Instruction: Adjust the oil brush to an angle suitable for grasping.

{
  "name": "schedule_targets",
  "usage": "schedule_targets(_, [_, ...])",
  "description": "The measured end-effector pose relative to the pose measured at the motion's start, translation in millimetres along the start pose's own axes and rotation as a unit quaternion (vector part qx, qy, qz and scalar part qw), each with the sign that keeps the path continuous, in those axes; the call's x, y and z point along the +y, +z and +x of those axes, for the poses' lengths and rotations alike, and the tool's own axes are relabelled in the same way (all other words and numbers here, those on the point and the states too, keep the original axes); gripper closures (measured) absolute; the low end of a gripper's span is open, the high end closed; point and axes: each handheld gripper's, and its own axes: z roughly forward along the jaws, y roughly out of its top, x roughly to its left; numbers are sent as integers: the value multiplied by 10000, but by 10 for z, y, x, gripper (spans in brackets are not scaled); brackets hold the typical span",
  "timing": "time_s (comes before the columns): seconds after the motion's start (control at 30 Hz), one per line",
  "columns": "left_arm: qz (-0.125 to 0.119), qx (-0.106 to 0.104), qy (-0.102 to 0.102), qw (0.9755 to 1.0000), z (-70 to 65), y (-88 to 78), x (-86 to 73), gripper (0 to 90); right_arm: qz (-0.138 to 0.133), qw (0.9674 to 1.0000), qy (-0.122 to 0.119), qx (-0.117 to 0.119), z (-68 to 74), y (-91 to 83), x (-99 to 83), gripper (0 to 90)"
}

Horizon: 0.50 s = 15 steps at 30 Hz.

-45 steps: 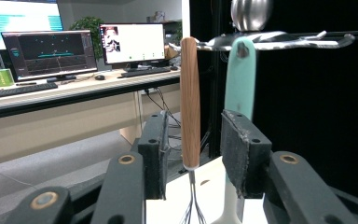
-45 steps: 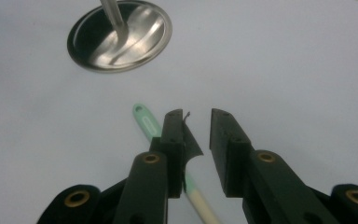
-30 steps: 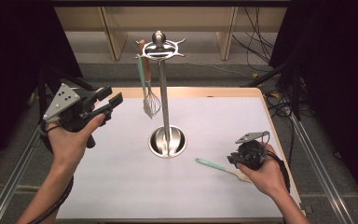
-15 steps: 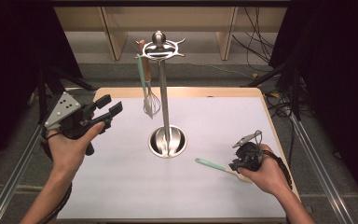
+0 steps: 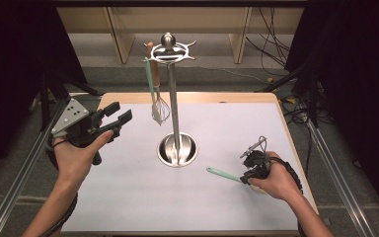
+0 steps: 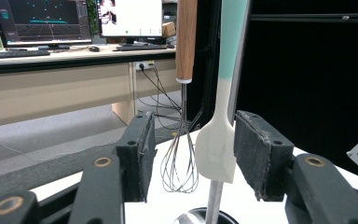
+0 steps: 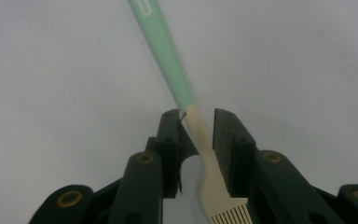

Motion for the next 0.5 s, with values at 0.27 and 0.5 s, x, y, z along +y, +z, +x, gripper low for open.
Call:
schedule_targets(0.27, [-8, -72, 64, 10000, -5, 12, 4, 473, 166, 9998, -51, 31, -10, 52, 20, 720])
schedule_targets(0.5, [-10, -99, 75, 9999, -11, 9, 10, 472, 280, 9995, -117, 51, -29, 79, 35, 715])
